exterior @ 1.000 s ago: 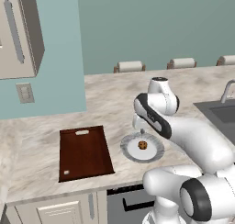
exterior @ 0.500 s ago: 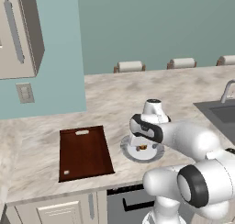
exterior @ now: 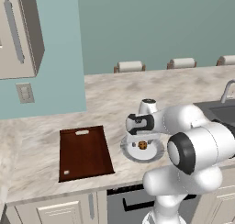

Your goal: Move the dessert items from the plates to the tray.

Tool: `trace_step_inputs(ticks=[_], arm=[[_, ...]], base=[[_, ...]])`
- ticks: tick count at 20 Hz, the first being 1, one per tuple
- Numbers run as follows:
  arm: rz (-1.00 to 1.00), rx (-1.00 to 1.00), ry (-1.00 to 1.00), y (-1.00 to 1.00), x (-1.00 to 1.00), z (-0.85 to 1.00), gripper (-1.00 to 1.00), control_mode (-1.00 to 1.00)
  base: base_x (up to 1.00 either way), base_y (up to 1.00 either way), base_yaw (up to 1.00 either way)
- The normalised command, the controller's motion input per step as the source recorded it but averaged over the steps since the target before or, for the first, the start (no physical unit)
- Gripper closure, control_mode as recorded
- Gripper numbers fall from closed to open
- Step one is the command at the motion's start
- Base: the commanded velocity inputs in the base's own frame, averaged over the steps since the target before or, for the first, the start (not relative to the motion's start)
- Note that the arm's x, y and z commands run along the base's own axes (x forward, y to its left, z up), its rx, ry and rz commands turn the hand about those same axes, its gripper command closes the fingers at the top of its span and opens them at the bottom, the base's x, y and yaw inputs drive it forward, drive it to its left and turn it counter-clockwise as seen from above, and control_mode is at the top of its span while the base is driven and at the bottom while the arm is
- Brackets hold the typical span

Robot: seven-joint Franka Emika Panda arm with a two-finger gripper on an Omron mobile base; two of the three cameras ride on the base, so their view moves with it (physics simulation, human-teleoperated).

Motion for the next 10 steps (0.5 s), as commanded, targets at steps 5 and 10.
trace_step_inputs(ticks=[5, 10], arm=[[0.0, 0.0, 0.01, 0.0, 0.04, 0.0, -1.0, -1.0], [0.0, -0.02, 0.03, 0.0, -0.27, -0.24, -1.0, -1.0]], base=[[0.0, 0.0, 0.0], [0.0, 0.0, 0.0]])
